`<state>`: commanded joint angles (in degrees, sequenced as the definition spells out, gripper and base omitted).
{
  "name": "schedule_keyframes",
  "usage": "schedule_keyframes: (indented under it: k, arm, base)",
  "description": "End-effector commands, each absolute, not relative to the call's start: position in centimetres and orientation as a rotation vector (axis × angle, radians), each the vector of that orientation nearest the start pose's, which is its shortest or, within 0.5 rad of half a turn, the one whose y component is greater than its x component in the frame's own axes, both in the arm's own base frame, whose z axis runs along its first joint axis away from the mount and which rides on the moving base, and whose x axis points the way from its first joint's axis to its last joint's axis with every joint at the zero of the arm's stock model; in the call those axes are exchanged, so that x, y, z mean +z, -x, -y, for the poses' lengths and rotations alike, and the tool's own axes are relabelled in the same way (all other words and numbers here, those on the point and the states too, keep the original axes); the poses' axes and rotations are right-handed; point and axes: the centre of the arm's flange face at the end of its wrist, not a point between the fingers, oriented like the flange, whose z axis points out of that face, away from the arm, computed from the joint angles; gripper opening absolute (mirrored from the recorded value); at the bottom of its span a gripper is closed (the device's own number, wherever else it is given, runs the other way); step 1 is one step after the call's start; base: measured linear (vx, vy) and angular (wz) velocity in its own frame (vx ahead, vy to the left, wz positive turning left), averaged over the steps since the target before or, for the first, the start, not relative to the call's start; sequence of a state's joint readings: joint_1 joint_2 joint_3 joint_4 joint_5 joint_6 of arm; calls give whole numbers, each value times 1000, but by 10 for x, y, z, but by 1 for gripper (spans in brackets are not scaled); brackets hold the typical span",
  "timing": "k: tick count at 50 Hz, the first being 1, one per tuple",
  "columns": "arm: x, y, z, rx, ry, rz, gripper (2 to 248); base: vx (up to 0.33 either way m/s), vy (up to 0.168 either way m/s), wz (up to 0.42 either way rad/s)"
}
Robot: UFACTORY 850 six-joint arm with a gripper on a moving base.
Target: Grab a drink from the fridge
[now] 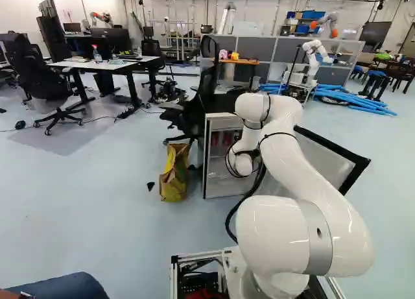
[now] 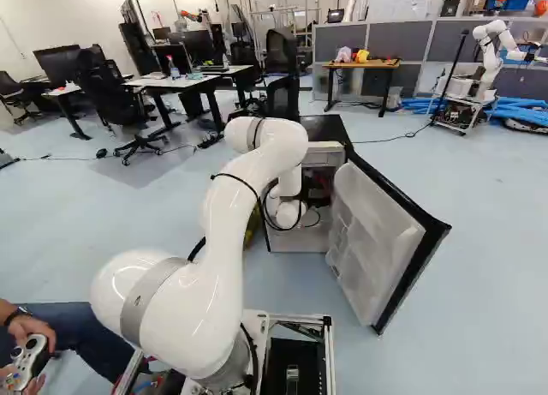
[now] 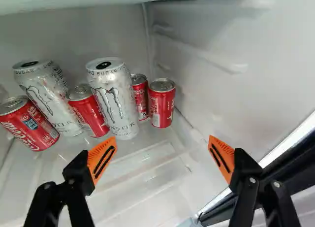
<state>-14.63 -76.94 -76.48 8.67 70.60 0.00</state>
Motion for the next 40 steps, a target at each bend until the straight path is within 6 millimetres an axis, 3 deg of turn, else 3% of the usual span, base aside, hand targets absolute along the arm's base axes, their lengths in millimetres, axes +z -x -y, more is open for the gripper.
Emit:
schedule_keyframes:
  k: [14, 15, 20, 21, 40]
  arm:
    - [-6, -587, 167, -1912, 2724, -560, 241]
    - [-6, -587, 167, -1912, 2724, -560, 227]
    - [-6, -587, 167, -1912, 2724, -560, 227]
    - [-6, -587, 167, -1912, 2724, -560, 215]
    - [-6, -587, 167, -1912, 2724, -560, 213]
  base:
    - [0, 0, 0]
    - [0, 0, 0]
    - [0, 0, 0]
    - [0, 0, 0]
    - [0, 0, 0]
